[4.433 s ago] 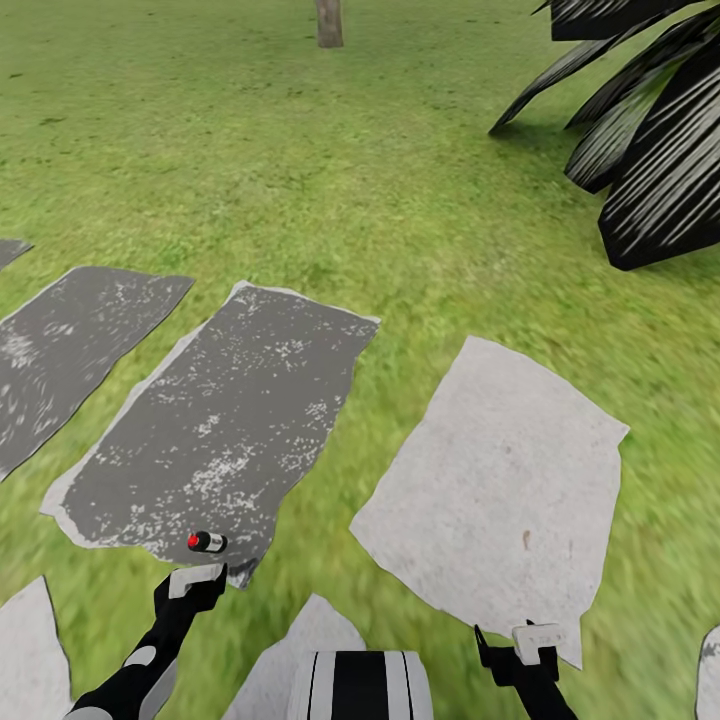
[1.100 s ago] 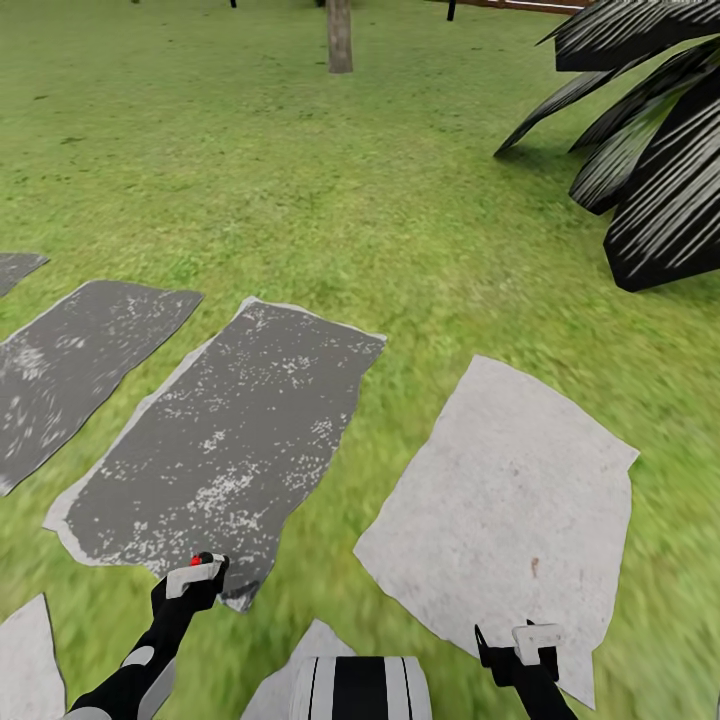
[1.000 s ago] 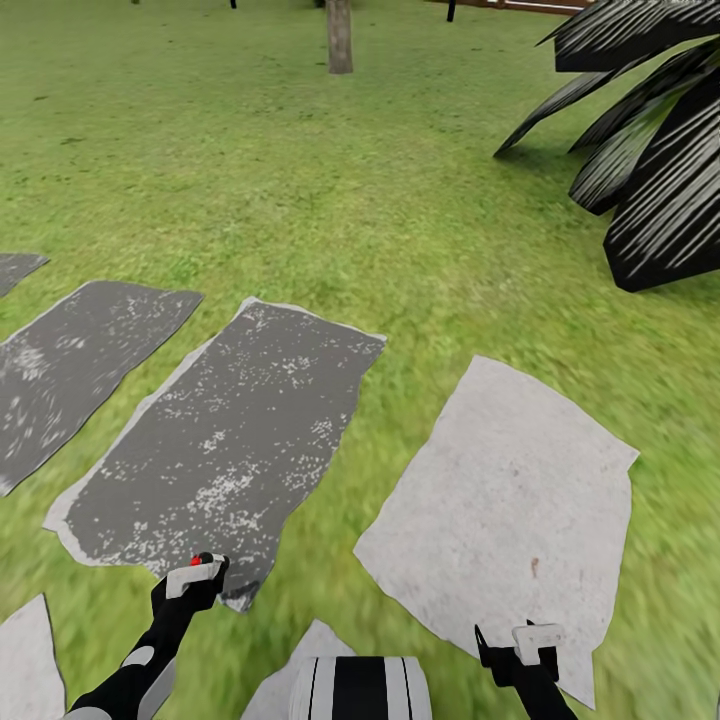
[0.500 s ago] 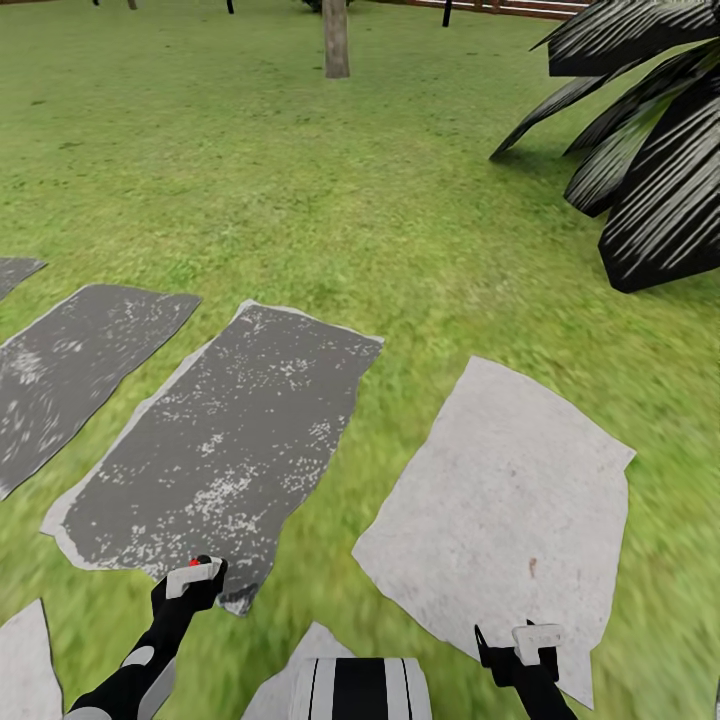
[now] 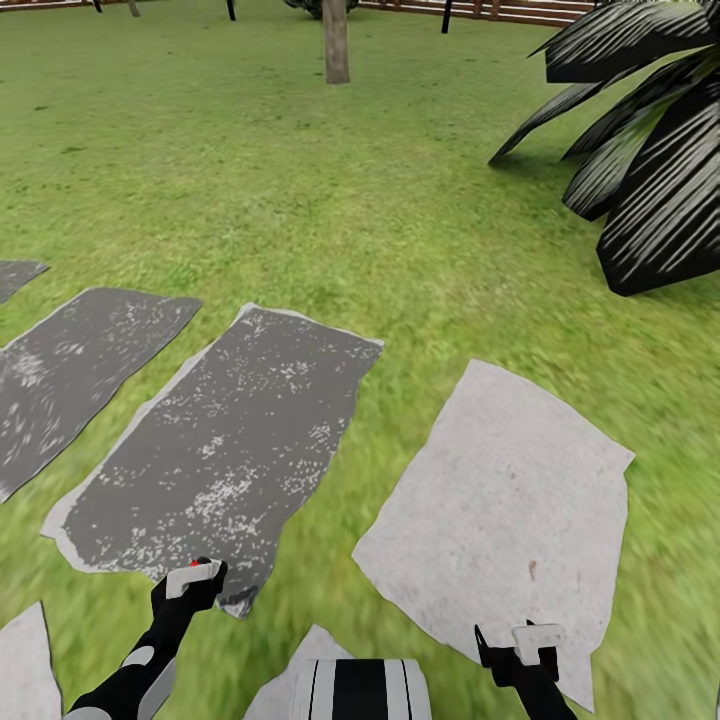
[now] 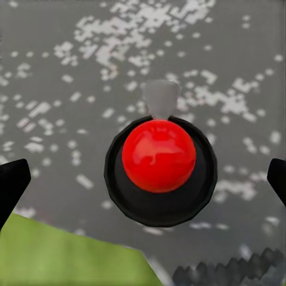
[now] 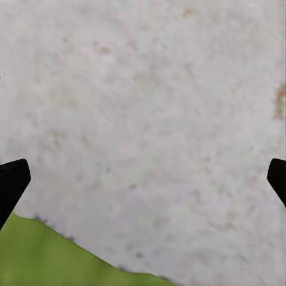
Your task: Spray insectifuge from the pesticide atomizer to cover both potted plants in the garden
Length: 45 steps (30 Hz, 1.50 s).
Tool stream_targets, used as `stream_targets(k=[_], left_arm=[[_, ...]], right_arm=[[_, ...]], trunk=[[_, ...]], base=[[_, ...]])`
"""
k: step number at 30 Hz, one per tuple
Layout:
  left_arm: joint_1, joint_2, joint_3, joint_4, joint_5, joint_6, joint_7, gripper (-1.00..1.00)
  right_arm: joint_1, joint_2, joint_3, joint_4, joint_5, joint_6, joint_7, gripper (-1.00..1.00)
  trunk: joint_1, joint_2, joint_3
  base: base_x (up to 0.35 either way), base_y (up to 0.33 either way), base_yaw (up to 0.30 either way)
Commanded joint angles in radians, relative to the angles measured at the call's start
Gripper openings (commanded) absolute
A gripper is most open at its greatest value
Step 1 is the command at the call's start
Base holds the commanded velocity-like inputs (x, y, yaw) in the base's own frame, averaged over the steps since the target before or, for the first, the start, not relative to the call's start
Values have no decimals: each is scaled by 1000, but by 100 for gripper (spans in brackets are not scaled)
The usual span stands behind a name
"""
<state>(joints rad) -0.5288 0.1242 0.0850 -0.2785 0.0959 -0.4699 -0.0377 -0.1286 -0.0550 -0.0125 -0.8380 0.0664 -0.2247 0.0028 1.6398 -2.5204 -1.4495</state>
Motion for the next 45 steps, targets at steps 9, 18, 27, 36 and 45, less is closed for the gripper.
stream_targets(k=[9, 18, 27, 36, 45], left_arm=[[0, 0, 0, 1, 10, -3, -4, 100], [0, 0, -1, 1, 9, -2, -4, -100], [0, 0, -1, 0, 9, -3, -4, -100], [0, 0, -1, -2, 10, -3, -4, -100], [0, -1, 1, -1, 10, -1, 2, -100]], right_arm=[[0, 0, -1, 0, 7, -2, 0, 100], [0, 1, -1, 0, 7, -2, 0, 100], [0, 1, -1, 0, 7, -2, 0, 100], [0, 1, -1, 0, 7, -2, 0, 100], [0, 1, -1, 0, 8, -2, -1, 100]], trunk=[[0, 0, 0], [0, 0, 0], [0, 0, 0], [0, 0, 0], [-3, 1, 27]], base=[[0, 0, 0], [0, 0, 0], [0, 0, 0], [0, 0, 0], [0, 0, 0]])
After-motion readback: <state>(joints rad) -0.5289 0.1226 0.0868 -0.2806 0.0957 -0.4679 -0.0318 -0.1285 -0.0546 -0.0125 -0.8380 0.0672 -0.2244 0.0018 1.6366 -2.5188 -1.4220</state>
